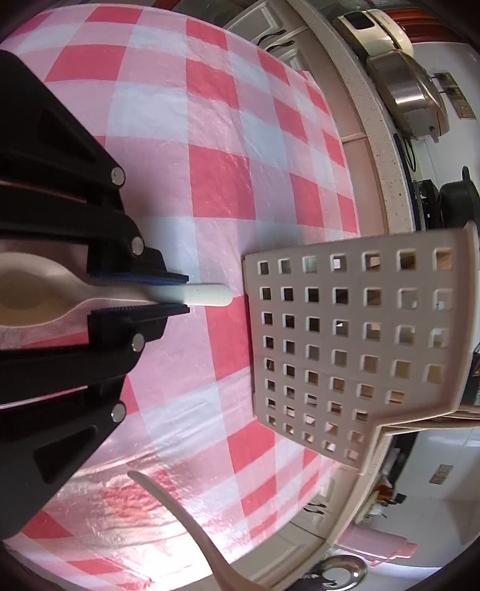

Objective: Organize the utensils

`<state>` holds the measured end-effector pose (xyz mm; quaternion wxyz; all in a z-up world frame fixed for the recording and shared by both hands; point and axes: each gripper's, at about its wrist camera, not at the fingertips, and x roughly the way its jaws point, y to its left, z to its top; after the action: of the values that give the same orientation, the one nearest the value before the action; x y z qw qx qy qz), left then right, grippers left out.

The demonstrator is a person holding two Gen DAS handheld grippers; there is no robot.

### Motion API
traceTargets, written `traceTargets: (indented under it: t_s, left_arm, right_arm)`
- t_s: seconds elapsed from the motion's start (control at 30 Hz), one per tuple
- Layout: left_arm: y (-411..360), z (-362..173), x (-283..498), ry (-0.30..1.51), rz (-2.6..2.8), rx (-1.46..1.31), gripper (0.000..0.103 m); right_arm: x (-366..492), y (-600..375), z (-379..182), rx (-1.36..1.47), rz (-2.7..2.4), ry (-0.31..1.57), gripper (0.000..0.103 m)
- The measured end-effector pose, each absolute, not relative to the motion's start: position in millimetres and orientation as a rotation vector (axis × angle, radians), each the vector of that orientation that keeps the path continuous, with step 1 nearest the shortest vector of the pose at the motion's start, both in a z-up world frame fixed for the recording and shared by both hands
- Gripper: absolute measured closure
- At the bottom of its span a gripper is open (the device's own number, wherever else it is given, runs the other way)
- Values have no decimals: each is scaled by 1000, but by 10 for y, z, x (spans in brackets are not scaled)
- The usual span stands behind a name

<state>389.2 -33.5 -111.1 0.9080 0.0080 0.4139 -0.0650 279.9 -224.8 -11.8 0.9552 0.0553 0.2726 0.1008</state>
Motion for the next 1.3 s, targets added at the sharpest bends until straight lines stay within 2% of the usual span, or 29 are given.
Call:
traceTargets:
  t_s: [0.4, 0.67, 1.3]
  left_arm:
    - [-237, -429, 3324, 608, -183, -67, 93]
    - [-201, -164, 3198, 532, -206, -101, 93]
    - [-302, 746, 3725, 373, -260, -145, 93]
  right_arm:
    - [2665, -2092, 27, 82, 213, 514, 69]
    - [2773, -1991, 84, 51, 209, 503, 69]
    - [3507, -2014, 714, 55, 239, 395, 69]
